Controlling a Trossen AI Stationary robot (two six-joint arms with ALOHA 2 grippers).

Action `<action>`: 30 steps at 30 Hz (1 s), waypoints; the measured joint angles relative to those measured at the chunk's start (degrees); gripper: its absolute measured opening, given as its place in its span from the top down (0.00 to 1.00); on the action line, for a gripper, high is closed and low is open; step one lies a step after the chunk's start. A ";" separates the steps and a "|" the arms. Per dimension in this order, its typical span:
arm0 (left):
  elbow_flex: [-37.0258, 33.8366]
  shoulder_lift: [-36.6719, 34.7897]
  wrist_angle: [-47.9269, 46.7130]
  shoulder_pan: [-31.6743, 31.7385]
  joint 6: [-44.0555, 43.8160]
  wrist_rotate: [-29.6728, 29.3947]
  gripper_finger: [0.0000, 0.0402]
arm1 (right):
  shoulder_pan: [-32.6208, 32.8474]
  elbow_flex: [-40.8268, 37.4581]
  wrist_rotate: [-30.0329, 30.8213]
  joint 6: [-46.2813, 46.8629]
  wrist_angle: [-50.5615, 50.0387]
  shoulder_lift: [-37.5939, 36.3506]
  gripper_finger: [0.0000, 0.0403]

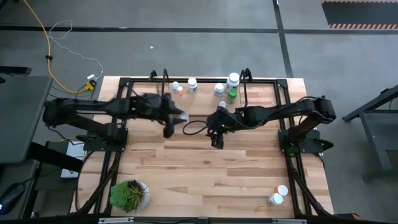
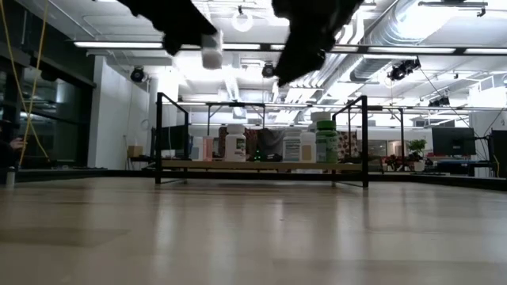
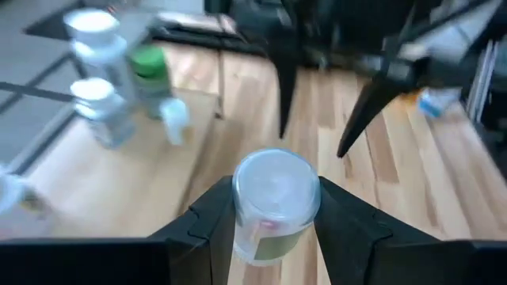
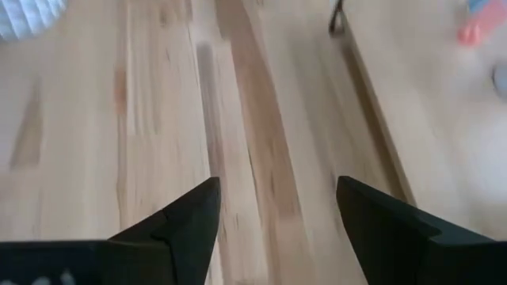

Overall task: Pick and place medicine bottles onto shelf by color
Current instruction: Put the transparent pill bottle on the shelf

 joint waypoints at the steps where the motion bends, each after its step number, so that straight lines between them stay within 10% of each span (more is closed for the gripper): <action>1: -0.05 -1.90 -0.20 0.50 -0.86 -0.08 0.67 | 0.00 0.00 -0.24 0.51 -1.62 -0.03 0.39; 6: -5.87 -12.80 8.27 1.42 -8.58 -1.34 0.67 | 0.58 -6.92 -7.41 4.62 6.20 -0.39 0.39; 11: -17.76 -21.71 25.67 -0.79 -19.56 -2.77 0.67 | 1.88 -21.46 -10.81 19.11 38.71 -0.70 0.39; 18: -30.53 -24.17 51.43 -5.21 -28.75 -14.12 0.67 | 1.46 -28.90 3.19 26.86 80.65 -0.35 0.39; 30: -29.53 -14.93 62.24 -6.22 -33.78 -24.40 0.67 | -5.11 -12.94 -4.33 31.15 70.25 -0.33 0.39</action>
